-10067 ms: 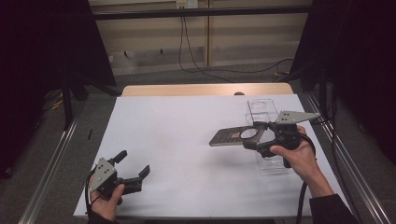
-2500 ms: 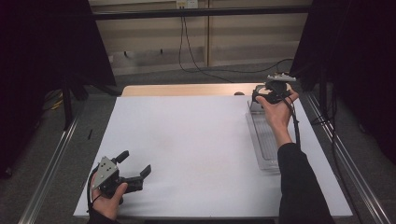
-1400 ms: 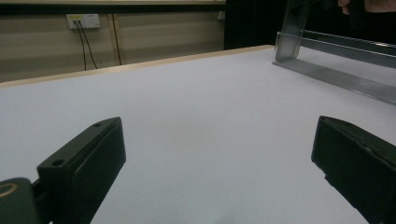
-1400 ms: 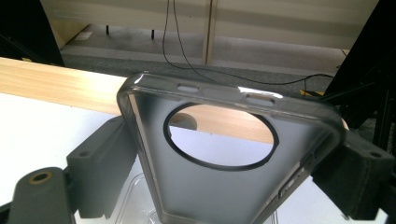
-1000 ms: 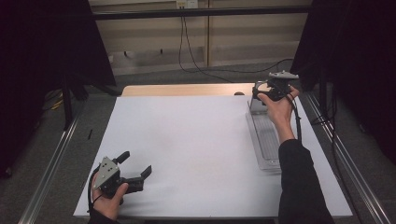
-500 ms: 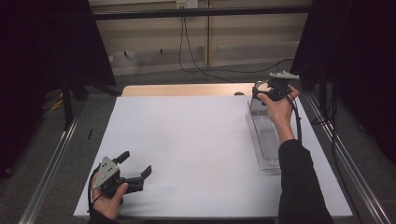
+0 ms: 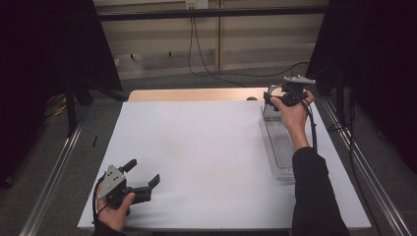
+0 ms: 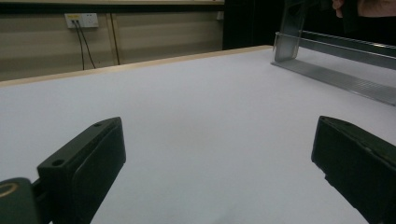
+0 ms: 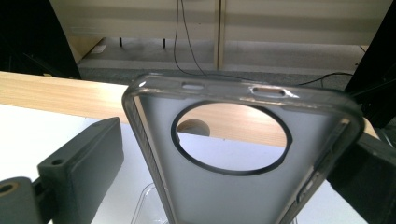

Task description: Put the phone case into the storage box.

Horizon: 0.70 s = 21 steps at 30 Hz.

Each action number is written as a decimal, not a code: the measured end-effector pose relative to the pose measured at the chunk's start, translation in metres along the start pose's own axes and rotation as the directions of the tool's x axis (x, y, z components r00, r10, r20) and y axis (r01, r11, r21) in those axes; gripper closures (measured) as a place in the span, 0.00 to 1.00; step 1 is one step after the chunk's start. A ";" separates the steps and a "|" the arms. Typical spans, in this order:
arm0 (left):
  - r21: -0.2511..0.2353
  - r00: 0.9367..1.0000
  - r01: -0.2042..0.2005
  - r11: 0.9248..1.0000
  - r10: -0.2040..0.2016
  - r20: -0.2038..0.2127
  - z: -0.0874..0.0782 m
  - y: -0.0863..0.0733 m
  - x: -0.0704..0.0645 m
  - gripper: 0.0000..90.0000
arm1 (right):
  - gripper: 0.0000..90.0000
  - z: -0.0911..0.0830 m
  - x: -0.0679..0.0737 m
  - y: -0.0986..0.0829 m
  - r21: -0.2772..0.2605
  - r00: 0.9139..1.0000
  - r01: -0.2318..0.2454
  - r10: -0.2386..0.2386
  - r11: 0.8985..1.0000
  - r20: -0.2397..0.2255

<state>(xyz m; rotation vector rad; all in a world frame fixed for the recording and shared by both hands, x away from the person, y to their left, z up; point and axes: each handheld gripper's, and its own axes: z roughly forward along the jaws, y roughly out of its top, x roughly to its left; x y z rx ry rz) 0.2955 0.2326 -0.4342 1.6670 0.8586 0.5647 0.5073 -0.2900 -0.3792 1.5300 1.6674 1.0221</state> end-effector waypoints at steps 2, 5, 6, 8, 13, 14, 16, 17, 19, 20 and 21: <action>-0.001 1.000 0.000 1.000 0.000 0.000 0.000 0.000 0.000 0.03 | 0.02 -0.001 0.000 0.001 -0.007 1.000 -0.003 0.003 1.000 -0.003; -0.001 1.000 0.000 1.000 0.000 0.000 0.000 0.000 0.000 0.03 | 0.02 -0.003 -0.002 0.002 -0.027 1.000 -0.005 0.004 1.000 -0.007; 0.001 1.000 0.002 1.000 -0.002 -0.002 0.000 0.000 0.000 0.03 | 0.02 -0.004 -0.002 0.003 -0.033 1.000 -0.008 0.007 0.999 -0.015; 0.003 1.000 -0.002 1.000 0.002 -0.001 0.001 0.000 0.000 0.03 | 0.02 -0.005 -0.003 0.005 -0.050 1.000 -0.011 0.010 0.999 -0.018; 0.005 1.000 -0.004 1.000 0.004 0.000 0.001 0.000 0.000 0.03 | 0.02 -0.009 -0.006 0.008 -0.073 0.999 -0.022 0.020 0.997 -0.027; 0.004 1.000 -0.005 1.000 0.005 -0.005 0.001 0.000 0.000 0.03 | 0.02 -0.009 -0.006 0.009 -0.083 0.999 -0.029 0.026 0.996 -0.036; 0.005 1.000 -0.004 1.000 0.004 -0.003 0.002 0.000 0.001 0.03 | 0.02 -0.011 -0.006 0.010 -0.091 0.999 -0.027 0.024 0.995 -0.037; 0.004 1.000 -0.003 1.000 0.003 -0.006 0.002 0.000 0.000 0.03 | 0.02 -0.011 -0.006 0.011 -0.095 0.999 -0.029 0.026 0.995 -0.038; 0.008 1.000 -0.004 1.000 0.004 -0.006 0.002 0.000 0.001 0.03 | 0.02 -0.012 -0.007 0.013 -0.111 0.999 -0.032 0.028 0.993 -0.040; 0.008 1.000 -0.011 1.000 0.011 -0.003 0.002 0.000 0.001 0.03 | 0.02 -0.013 -0.006 0.013 -0.124 0.999 -0.034 0.029 0.992 -0.043; 0.006 1.000 -0.006 1.000 0.006 -0.005 0.002 0.000 0.001 0.03 | 0.02 -0.014 -0.006 0.014 -0.127 0.999 -0.033 0.028 0.991 -0.042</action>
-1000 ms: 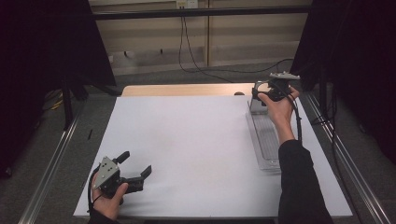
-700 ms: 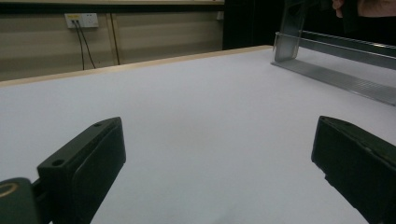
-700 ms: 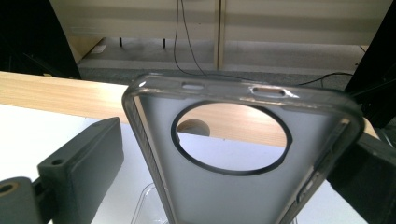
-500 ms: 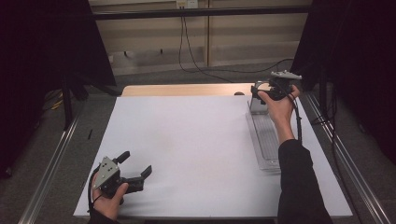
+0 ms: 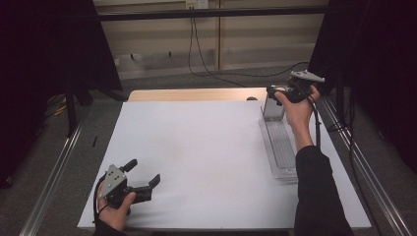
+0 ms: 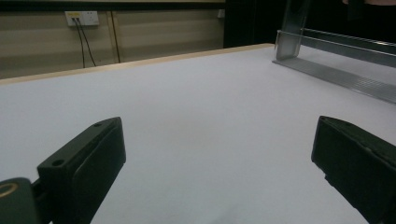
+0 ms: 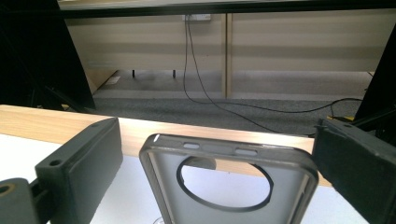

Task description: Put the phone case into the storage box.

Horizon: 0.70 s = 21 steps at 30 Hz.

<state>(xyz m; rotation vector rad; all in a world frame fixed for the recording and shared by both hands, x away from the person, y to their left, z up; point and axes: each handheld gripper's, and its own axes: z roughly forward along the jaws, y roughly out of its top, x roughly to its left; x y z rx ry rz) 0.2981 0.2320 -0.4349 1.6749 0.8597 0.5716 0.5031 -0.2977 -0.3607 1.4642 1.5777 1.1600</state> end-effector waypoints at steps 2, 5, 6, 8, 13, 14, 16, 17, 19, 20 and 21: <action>0.002 1.000 0.011 1.000 -0.011 -0.001 0.001 0.000 -0.001 0.03 | 0.01 0.001 0.000 0.001 0.006 1.000 0.004 -0.004 1.000 -0.007; 0.009 1.000 0.002 1.000 -0.002 -0.001 0.002 0.000 0.000 0.03 | 0.01 0.002 0.001 0.003 -0.007 1.000 0.005 -0.005 1.000 -0.011; 0.010 1.000 0.001 1.000 -0.001 -0.003 0.003 -0.001 0.001 0.03 | 0.01 0.002 0.001 0.004 -0.006 1.000 0.007 -0.007 1.000 -0.008; 0.004 1.000 0.011 1.000 -0.011 -0.003 0.003 -0.001 0.001 0.03 | 0.01 0.002 0.001 0.006 -0.009 1.000 0.010 -0.010 1.000 -0.010; 0.002 1.000 0.012 1.000 -0.012 -0.001 0.003 -0.001 0.002 0.03 | 0.02 -0.002 0.000 0.009 -0.014 1.000 0.012 -0.012 1.000 -0.006; 0.003 1.000 0.013 1.000 -0.013 0.002 0.003 -0.001 0.002 0.03 | 0.02 -0.002 0.000 0.010 -0.015 1.000 0.013 -0.013 1.000 -0.005; 0.001 1.000 0.017 1.000 -0.017 0.003 0.004 -0.001 0.002 0.03 | 0.02 -0.004 -0.001 0.012 -0.017 1.000 0.013 -0.013 1.000 -0.004; 0.001 1.000 0.013 1.000 -0.013 0.004 0.004 0.000 0.002 0.03 | 0.02 -0.006 -0.001 0.014 -0.025 1.000 0.010 -0.009 1.000 0.000; 0.003 1.000 0.012 1.000 -0.012 0.007 0.004 -0.001 0.001 0.03 | 0.02 -0.008 -0.001 0.016 -0.025 1.000 0.008 -0.008 1.000 -0.001; 0.004 1.000 0.012 1.000 -0.012 0.007 0.003 -0.001 0.001 0.03 | 0.02 -0.008 -0.001 0.017 -0.033 1.000 0.011 -0.011 0.999 0.000; 0.002 1.000 0.011 1.000 -0.011 0.007 0.003 -0.001 0.002 0.03 | 0.02 -0.009 -0.001 0.018 -0.036 1.000 0.009 -0.009 0.999 0.000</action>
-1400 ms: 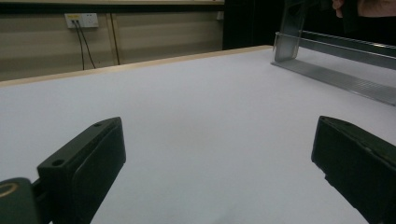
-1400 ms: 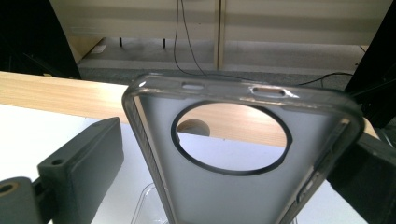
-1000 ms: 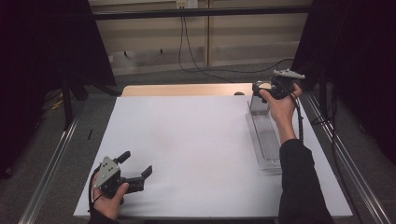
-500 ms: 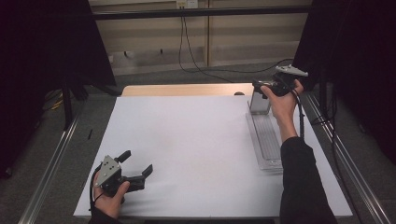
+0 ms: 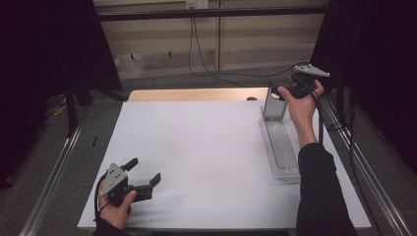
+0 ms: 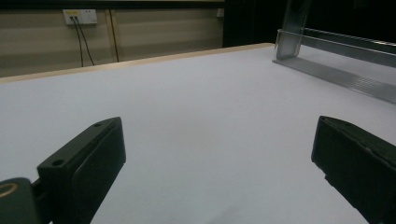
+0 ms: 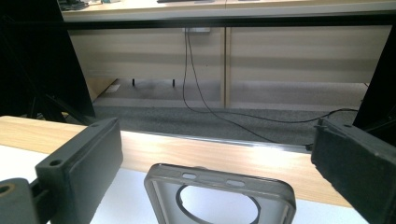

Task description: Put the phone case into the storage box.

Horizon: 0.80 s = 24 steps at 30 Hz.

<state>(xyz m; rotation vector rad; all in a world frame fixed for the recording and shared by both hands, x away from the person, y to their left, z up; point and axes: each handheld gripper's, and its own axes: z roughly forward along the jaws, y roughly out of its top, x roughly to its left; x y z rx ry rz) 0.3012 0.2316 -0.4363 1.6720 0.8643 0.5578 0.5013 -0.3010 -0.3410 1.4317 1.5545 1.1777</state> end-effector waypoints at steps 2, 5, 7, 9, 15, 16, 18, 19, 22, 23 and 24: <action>-0.002 1.000 -0.007 1.000 0.007 -0.004 -0.001 0.001 0.000 0.03 | 0.01 -0.001 0.000 0.000 -0.001 1.000 -0.003 0.003 1.000 -0.004; 0.003 1.000 -0.010 1.000 0.010 -0.001 -0.002 0.000 0.000 0.03 | 0.01 -0.004 0.002 0.000 0.007 1.000 0.012 -0.012 1.000 -0.006; -0.004 1.000 0.000 1.000 0.000 -0.009 -0.004 -0.001 0.000 0.03 | 0.01 -0.006 0.003 0.000 0.008 1.000 0.015 -0.015 1.000 -0.001; -0.010 1.000 0.000 1.000 -0.001 -0.013 -0.008 0.000 0.000 0.03 | 0.01 -0.009 0.004 -0.001 0.004 1.000 0.018 -0.018 1.000 0.003; -0.012 1.000 -0.008 1.000 0.008 -0.014 -0.009 0.000 -0.004 0.03 | 0.00 -0.021 0.005 -0.009 -0.008 1.000 0.004 -0.004 1.000 -0.027; -0.013 1.000 -0.004 1.000 0.004 -0.016 -0.009 0.000 -0.004 0.03 | 0.00 -0.023 0.004 -0.009 -0.008 1.000 0.003 -0.003 1.000 -0.030; -0.010 1.000 -0.004 1.000 0.004 -0.018 -0.009 0.000 -0.002 0.03 | 0.00 -0.027 0.002 -0.009 -0.018 1.000 0.008 -0.008 1.000 -0.029; -0.010 1.000 -0.004 1.000 0.003 -0.019 -0.009 0.000 -0.002 0.03 | 0.00 -0.029 0.001 -0.009 -0.019 0.999 0.000 0.000 1.000 -0.034; -0.011 1.000 -0.002 1.000 0.002 -0.021 -0.009 0.000 -0.002 0.03 | 0.01 -0.033 -0.001 -0.012 -0.019 0.999 -0.007 0.006 1.000 -0.044; -0.010 1.000 -0.004 1.000 0.003 -0.020 -0.009 0.000 -0.002 0.03 | 0.01 -0.035 -0.002 -0.013 -0.016 0.999 -0.013 0.012 1.000 -0.046; -0.012 1.000 0.001 1.000 -0.001 -0.019 -0.009 0.000 -0.002 0.03 | 0.01 -0.037 -0.001 -0.015 -0.017 0.999 -0.011 0.010 1.000 -0.044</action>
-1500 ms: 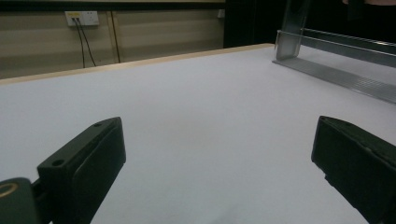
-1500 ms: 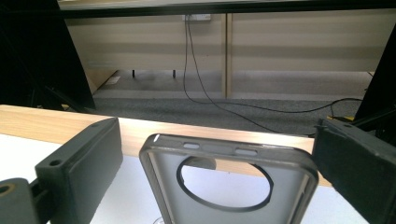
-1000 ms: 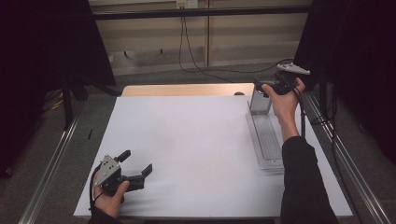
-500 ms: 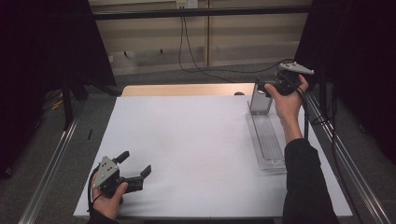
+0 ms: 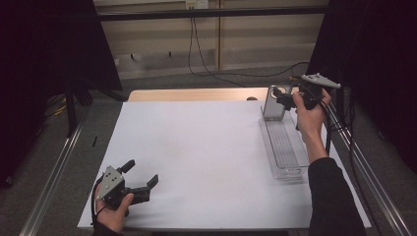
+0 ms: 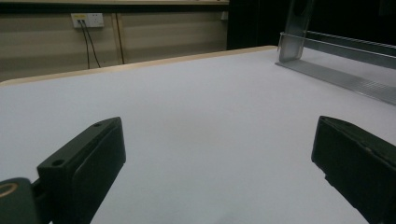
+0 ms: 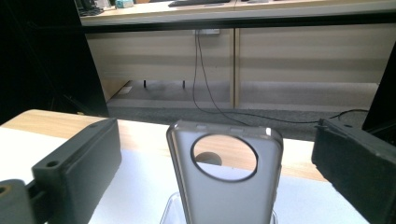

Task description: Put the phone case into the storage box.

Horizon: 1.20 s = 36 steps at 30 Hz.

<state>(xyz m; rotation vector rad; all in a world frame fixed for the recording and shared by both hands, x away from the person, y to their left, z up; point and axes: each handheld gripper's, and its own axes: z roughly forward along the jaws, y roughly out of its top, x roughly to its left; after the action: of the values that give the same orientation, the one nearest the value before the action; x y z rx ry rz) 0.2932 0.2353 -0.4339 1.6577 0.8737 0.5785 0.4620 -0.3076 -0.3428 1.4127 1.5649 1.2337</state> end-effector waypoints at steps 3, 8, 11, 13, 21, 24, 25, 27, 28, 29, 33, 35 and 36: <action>0.001 1.000 -0.009 1.000 0.009 0.001 -0.001 0.001 0.000 0.03 | 0.01 -0.005 0.003 -0.005 -0.007 1.000 0.013 -0.013 1.000 -0.012; -0.008 1.000 -0.003 1.000 0.003 -0.002 -0.002 0.001 0.000 0.03 | 0.01 -0.013 0.005 -0.014 -0.016 0.999 0.012 -0.013 1.000 -0.039; -0.011 1.000 -0.008 1.000 0.008 -0.007 -0.002 0.001 0.001 0.03 | 0.00 -0.017 0.005 -0.017 -0.014 0.999 0.025 -0.026 1.000 -0.046; -0.011 1.000 -0.015 1.000 0.015 -0.009 -0.002 0.002 0.001 0.03 | 0.00 -0.020 0.005 -0.019 -0.017 0.998 0.032 -0.032 0.999 -0.054; -0.012 1.000 -0.008 1.000 0.007 -0.014 -0.003 0.002 0.001 0.03 | 0.00 -0.031 0.004 -0.024 -0.035 0.995 0.054 -0.056 0.998 -0.081; -0.013 1.000 -0.007 1.000 0.007 -0.017 -0.002 0.001 0.001 0.03 | 0.00 -0.035 0.004 -0.028 -0.054 0.992 0.079 -0.084 0.995 -0.093; -0.012 1.000 -0.012 1.000 0.012 -0.013 -0.002 0.002 0.001 0.03 | 0.00 -0.036 0.003 -0.029 -0.050 0.993 0.079 -0.083 0.996 -0.089; -0.013 1.000 -0.009 1.000 0.009 -0.013 -0.002 0.002 0.000 0.03 | 0.00 -0.040 0.003 -0.031 -0.050 0.992 0.078 -0.082 0.996 -0.096; -0.014 1.000 -0.008 1.000 0.008 -0.015 -0.003 0.001 0.000 0.03 | 0.00 -0.042 0.003 -0.033 -0.055 0.992 0.077 -0.083 0.996 -0.100; -0.014 1.000 -0.011 1.000 0.011 -0.017 -0.003 0.001 0.001 0.03 | 0.00 -0.045 0.002 -0.034 -0.056 0.991 0.079 -0.085 0.995 -0.105; -0.017 1.000 -0.004 1.000 0.003 -0.020 -0.003 0.002 0.001 0.03 | 0.00 -0.056 0.000 -0.036 -0.068 0.989 0.072 -0.080 0.995 -0.120; -0.017 1.000 -0.005 1.000 0.004 -0.022 -0.003 0.002 0.000 0.03 | 0.00 -0.061 -0.001 -0.038 -0.072 0.989 0.074 -0.082 0.995 -0.126; -0.018 1.000 -0.004 1.000 0.004 -0.021 -0.003 0.002 0.000 0.03 | 0.00 -0.063 -0.001 -0.039 -0.067 0.989 0.074 -0.082 0.995 -0.127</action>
<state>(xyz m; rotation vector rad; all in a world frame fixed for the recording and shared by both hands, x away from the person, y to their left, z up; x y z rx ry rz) 0.2913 0.2373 -0.4314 1.6402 0.8784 0.6060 0.3911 -0.3198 -0.3597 1.2422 1.6383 1.3375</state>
